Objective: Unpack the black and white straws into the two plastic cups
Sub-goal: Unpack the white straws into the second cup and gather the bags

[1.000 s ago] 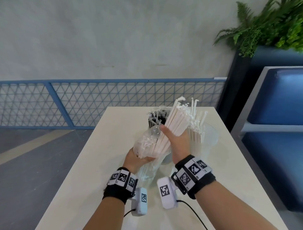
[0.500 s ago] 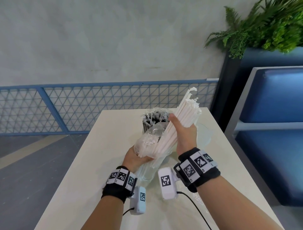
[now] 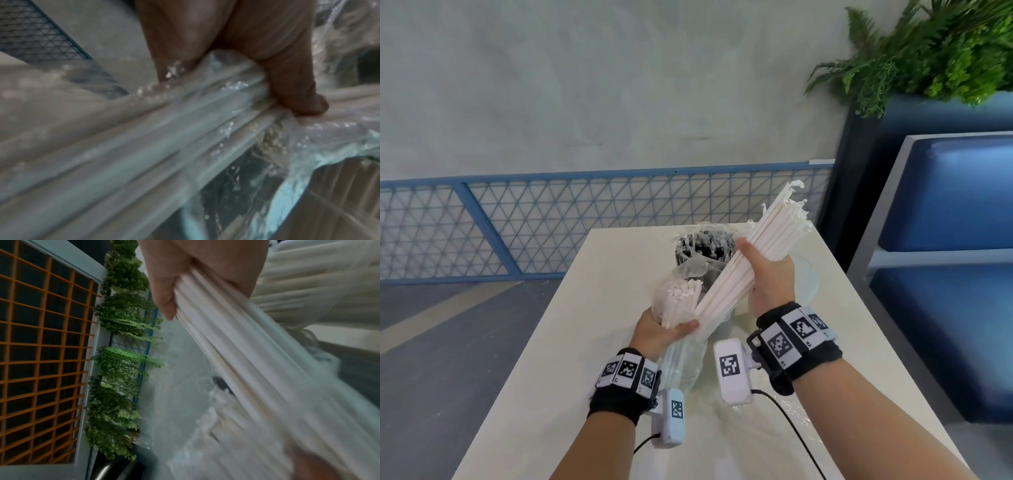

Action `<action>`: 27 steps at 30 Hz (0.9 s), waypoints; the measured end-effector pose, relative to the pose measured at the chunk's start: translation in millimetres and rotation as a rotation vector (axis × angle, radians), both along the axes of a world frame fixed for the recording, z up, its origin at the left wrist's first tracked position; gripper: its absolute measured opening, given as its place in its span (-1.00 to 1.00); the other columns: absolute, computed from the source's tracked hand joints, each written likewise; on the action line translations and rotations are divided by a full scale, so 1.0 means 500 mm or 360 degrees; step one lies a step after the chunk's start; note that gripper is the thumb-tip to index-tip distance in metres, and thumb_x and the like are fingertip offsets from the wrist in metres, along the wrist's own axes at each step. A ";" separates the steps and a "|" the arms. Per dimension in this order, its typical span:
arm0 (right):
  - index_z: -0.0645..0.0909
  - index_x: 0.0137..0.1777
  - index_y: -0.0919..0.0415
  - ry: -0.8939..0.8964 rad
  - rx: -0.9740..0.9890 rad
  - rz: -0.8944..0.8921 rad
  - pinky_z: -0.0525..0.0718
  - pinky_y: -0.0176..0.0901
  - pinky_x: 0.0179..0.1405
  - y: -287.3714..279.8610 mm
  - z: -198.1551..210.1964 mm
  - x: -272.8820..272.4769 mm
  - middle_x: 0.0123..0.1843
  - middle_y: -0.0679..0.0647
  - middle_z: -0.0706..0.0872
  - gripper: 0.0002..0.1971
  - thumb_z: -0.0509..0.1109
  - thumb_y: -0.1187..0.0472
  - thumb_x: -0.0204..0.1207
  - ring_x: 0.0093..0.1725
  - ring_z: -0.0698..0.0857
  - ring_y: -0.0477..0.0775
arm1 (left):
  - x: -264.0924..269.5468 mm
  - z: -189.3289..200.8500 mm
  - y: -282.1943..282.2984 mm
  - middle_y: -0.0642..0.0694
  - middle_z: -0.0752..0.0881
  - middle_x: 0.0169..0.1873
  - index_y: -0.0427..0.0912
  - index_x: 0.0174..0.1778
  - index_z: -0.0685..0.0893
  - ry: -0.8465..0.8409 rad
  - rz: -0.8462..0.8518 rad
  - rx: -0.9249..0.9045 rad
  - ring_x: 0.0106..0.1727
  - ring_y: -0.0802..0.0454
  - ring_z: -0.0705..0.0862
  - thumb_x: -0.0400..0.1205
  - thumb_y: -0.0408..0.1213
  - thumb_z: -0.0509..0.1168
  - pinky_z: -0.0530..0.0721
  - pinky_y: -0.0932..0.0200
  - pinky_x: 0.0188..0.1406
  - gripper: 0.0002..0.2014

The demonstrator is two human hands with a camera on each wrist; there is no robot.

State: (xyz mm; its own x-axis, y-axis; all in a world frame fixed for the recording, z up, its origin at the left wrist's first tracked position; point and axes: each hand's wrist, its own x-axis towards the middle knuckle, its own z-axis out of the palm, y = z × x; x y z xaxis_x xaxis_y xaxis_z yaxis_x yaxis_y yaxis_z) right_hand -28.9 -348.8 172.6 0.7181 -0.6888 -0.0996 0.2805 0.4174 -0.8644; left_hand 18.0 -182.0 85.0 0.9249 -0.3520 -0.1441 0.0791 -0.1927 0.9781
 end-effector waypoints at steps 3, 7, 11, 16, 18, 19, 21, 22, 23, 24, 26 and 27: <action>0.60 0.17 0.41 0.0101 -0.0025 0.0026 0.70 -0.13 -0.18 0.006 -0.024 -0.004 0.02 0.26 0.72 -0.59 0.56 0.36 0.32 0.01 0.73 0.20 | -0.002 0.000 -0.007 0.01 0.78 -0.20 -0.13 -0.06 0.68 -0.0016 0.0001 -0.0021 -0.14 0.10 0.76 0.32 -0.31 0.58 0.70 0.34 -0.32 -0.68; 0.57 0.21 0.47 0.0068 0.0149 -0.0105 0.76 -0.12 -0.16 -0.018 -0.015 -0.010 0.04 0.29 0.73 -0.58 0.52 0.33 0.37 -0.04 0.74 0.19 | 0.003 -0.010 -0.003 -0.07 0.76 -0.11 -0.20 0.08 0.65 0.0003 0.0075 0.0010 -0.04 -0.02 0.73 0.28 -0.29 0.60 0.67 0.22 -0.18 -0.53; 0.57 0.22 0.46 0.0022 0.0249 -0.0196 0.71 -0.30 -0.45 -0.052 0.003 -0.017 -0.04 0.21 0.72 -0.58 0.51 0.33 0.39 -0.24 0.72 0.03 | 0.014 -0.021 0.000 -0.14 0.75 -0.09 -0.28 0.12 0.65 0.0011 0.0152 0.0018 0.00 -0.10 0.72 0.29 -0.31 0.60 0.65 0.19 -0.13 -0.51; 0.57 0.02 0.31 0.0103 -0.0008 -0.0316 0.66 -0.13 -0.23 -0.096 0.026 -0.027 -0.19 0.08 0.69 -0.77 0.48 0.24 0.43 -0.24 0.70 0.02 | 0.019 -0.021 -0.003 -0.19 0.77 -0.10 -0.32 0.07 0.68 0.0049 0.0249 -0.0060 0.00 -0.16 0.74 0.33 -0.33 0.58 0.68 0.04 0.00 -0.58; 0.57 0.12 0.38 0.0019 -0.0107 -0.0406 0.73 -0.11 -0.17 -0.114 0.039 -0.032 -0.12 0.12 0.69 -0.68 0.49 0.27 0.41 -0.13 0.71 0.07 | 0.021 -0.022 -0.001 -0.18 0.77 -0.12 -0.32 0.07 0.69 0.0047 0.0280 -0.0097 0.01 -0.17 0.74 0.34 -0.33 0.57 0.68 0.02 0.03 -0.60; 0.57 0.16 0.39 0.0002 -0.0187 -0.0447 0.73 -0.12 -0.10 -0.122 0.045 -0.035 -0.08 0.13 0.69 -0.64 0.49 0.28 0.40 -0.08 0.71 0.07 | 0.021 -0.021 0.000 -0.16 0.77 -0.13 -0.32 0.07 0.70 0.0046 0.0282 -0.0114 0.01 -0.16 0.74 0.34 -0.33 0.57 0.68 0.02 0.02 -0.60; 0.59 0.10 0.30 0.0019 -0.0383 -0.0500 0.68 -0.12 -0.04 -0.133 0.057 -0.039 -0.11 0.04 0.67 -0.70 0.49 0.26 0.39 -0.08 0.68 0.00 | 0.019 -0.016 -0.002 -0.13 0.78 -0.14 -0.29 0.04 0.71 0.0041 0.0244 -0.0151 -0.01 -0.12 0.75 0.33 -0.33 0.57 0.69 0.02 0.01 -0.63; 0.58 -0.01 0.19 0.0014 -0.0452 -0.0519 0.66 -0.17 -0.06 -0.136 0.064 -0.039 -0.15 -0.03 0.64 -0.79 0.49 0.24 0.39 -0.11 0.66 -0.07 | 0.016 -0.013 -0.005 -0.12 0.79 -0.13 -0.26 0.03 0.71 0.0035 0.0210 -0.0168 -0.01 -0.09 0.76 0.33 -0.34 0.57 0.70 0.02 0.02 -0.64; 0.54 -0.09 0.06 0.0002 -0.0511 -0.0536 0.63 -0.25 -0.10 -0.138 0.070 -0.039 -0.18 -0.09 0.61 -0.82 0.48 0.23 0.40 -0.15 0.63 -0.15 | 0.014 -0.009 -0.008 -0.11 0.79 -0.11 -0.25 0.04 0.71 0.0027 0.0175 -0.0182 -0.02 -0.04 0.76 0.33 -0.34 0.56 0.71 0.04 0.00 -0.64; 0.48 -0.14 -0.02 -0.0010 -0.0577 -0.0556 0.60 -0.35 -0.15 -0.139 0.075 -0.037 -0.19 -0.14 0.59 -0.79 0.48 0.22 0.41 -0.17 0.61 -0.20 | 0.011 -0.005 -0.011 -0.09 0.79 -0.10 -0.23 0.06 0.71 0.0010 0.0141 -0.0191 -0.05 0.03 0.77 0.34 -0.35 0.56 0.73 0.11 -0.05 -0.63; 0.45 -0.10 -0.01 -0.0039 -0.0705 -0.0574 0.55 -0.48 -0.21 -0.138 0.077 -0.031 -0.20 -0.19 0.56 -0.77 0.48 0.22 0.43 -0.19 0.58 -0.26 | 0.006 0.000 -0.016 -0.01 0.79 -0.13 -0.19 0.05 0.71 -0.0034 0.0082 -0.0199 -0.13 0.21 0.77 0.36 -0.37 0.55 0.72 0.33 -0.22 -0.65; 0.45 -0.06 0.02 -0.0028 -0.0788 -0.0564 0.55 -0.49 -0.19 -0.134 0.072 -0.027 -0.21 -0.21 0.55 -0.77 0.47 0.23 0.44 -0.19 0.58 -0.27 | 0.004 0.002 -0.017 0.04 0.80 -0.17 -0.16 0.03 0.71 -0.0046 0.0058 -0.0213 -0.17 0.27 0.77 0.36 -0.39 0.54 0.70 0.40 -0.28 -0.67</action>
